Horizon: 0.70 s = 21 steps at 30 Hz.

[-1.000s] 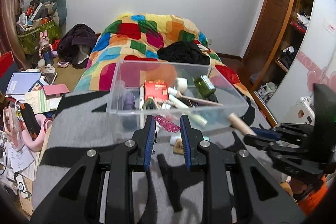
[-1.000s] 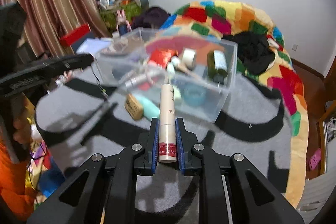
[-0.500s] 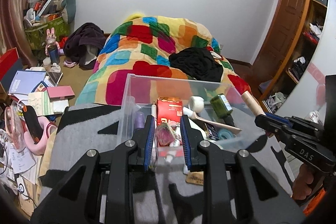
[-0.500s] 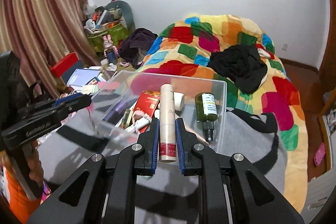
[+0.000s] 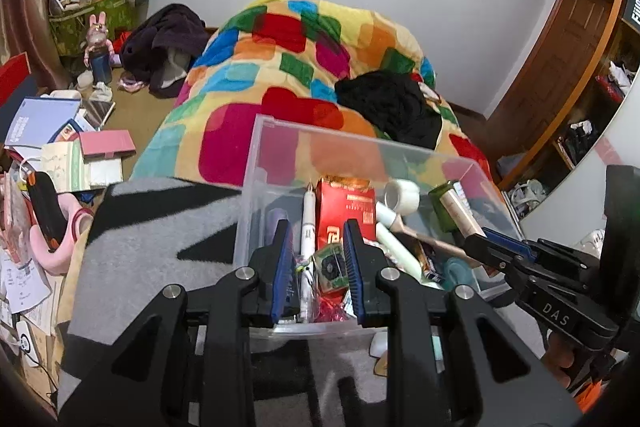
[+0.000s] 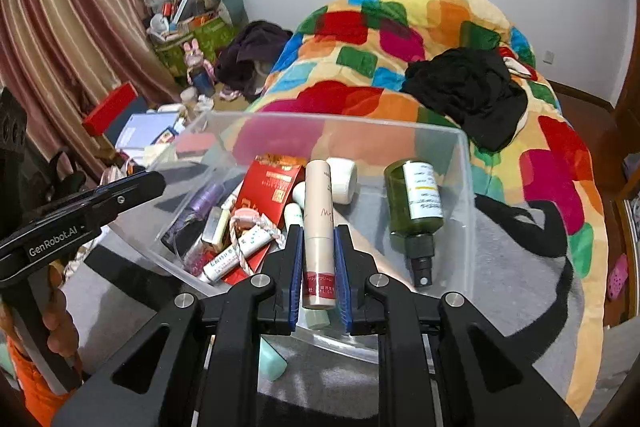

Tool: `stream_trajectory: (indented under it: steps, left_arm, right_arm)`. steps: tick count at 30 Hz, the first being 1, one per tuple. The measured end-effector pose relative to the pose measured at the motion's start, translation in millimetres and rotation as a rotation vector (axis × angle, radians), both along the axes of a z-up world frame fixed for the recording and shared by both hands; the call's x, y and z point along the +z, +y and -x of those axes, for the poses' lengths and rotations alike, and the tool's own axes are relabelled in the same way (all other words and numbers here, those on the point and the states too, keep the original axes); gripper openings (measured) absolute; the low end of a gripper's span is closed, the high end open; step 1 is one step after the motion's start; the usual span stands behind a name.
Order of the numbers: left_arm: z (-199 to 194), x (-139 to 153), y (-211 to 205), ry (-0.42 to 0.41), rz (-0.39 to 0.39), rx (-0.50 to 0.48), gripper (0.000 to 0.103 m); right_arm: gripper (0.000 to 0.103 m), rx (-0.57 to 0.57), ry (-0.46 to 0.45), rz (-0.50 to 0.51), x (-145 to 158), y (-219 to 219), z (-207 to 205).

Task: Organize objects
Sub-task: 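Release the pink clip into the box with the left tool while the right tool releases the beige tube inside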

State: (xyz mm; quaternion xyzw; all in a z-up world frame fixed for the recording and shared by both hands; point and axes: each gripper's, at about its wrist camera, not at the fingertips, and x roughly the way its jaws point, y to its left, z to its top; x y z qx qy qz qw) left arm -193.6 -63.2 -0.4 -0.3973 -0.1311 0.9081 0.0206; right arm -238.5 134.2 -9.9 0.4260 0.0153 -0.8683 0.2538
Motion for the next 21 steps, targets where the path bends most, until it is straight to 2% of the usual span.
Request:
stream_trajectory:
  steps: [4,7,12,21]
  left_arm:
    - [-2,-4,5,-0.011,-0.005,-0.018,0.024]
    - [-5,-3,8,-0.009,0.004,-0.026,0.029]
    - [-17,6,16,0.021,0.032,-0.039,0.044]
    - [-51,21,39,0.083,0.116,-0.097,0.07]
  right_arm:
    - [0.014,0.017,-0.013,-0.023,-7,-3,0]
    - [0.015,0.029,-0.024,-0.028,-9,-4,-2]
    - [0.027,0.034,0.003,-0.02,1,3,-10]
    - [0.038,0.062,0.076,-0.003,23,19,-43]
